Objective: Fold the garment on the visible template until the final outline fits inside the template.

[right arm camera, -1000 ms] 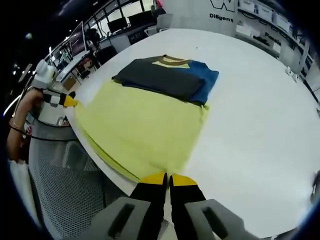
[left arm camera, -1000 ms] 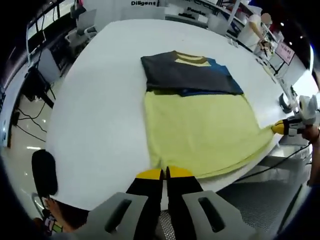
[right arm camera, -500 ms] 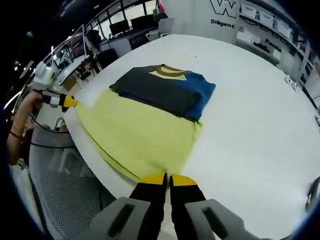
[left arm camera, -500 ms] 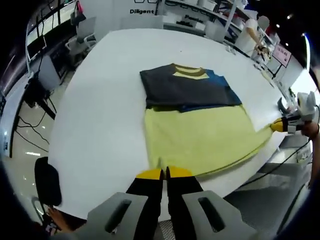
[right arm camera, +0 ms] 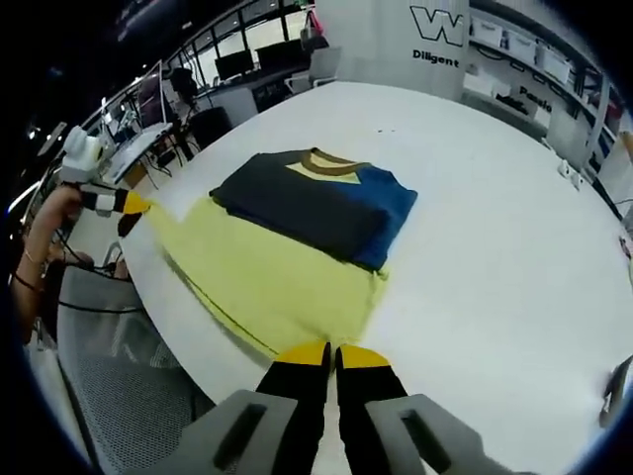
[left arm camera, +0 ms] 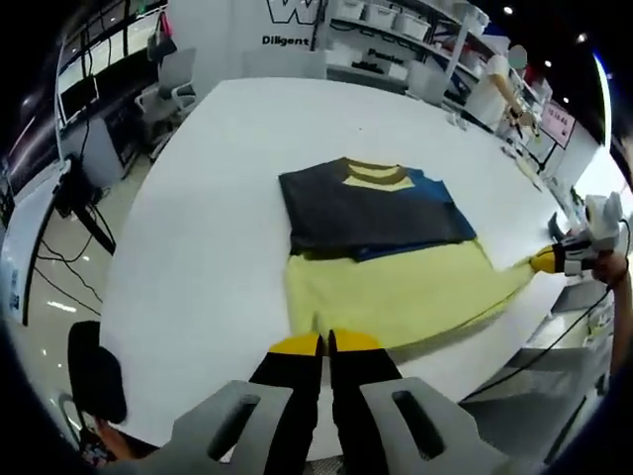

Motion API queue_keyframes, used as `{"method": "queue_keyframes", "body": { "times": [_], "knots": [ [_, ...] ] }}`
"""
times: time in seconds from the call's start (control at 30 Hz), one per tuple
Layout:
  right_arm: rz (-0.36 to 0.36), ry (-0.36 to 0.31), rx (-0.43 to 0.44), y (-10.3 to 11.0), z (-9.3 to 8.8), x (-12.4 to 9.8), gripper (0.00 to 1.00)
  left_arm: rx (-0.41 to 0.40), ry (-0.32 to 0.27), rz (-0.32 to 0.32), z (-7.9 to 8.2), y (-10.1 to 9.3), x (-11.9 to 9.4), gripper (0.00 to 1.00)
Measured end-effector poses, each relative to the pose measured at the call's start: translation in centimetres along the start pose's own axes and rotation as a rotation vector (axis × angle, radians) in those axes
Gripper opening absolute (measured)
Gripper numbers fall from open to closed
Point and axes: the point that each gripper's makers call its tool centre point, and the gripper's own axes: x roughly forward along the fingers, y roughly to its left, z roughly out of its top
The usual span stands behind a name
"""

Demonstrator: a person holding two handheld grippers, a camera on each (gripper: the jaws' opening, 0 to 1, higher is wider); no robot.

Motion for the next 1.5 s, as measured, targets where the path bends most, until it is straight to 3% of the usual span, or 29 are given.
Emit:
{"method": "queue_keyframes", "body": {
  "times": [0.4, 0.57, 1.13, 1.5],
  "knots": [
    [-0.004, -0.050, 0.040, -1.0, 3.3, 0.1, 0.00, 0.019, -0.016, 0.026, 1.3, 0.5, 0.4, 0.01],
    [-0.014, -0.033, 0.023, -1.4, 3.7, 0.3, 0.00, 0.008, -0.041, 0.026, 2.6, 0.5, 0.4, 0.01],
    [-0.040, -0.079, 0.002, -2.8, 7.3, 0.1, 0.00, 0.033, -0.121, 0.036, 7.5, 0.5, 0.7, 0.01],
    [-0.045, -0.103, -0.007, -3.7, 9.5, 0.1, 0.00, 0.014, -0.150, 0.037, 9.7, 0.9, 1.0, 0.01]
  ]
}}
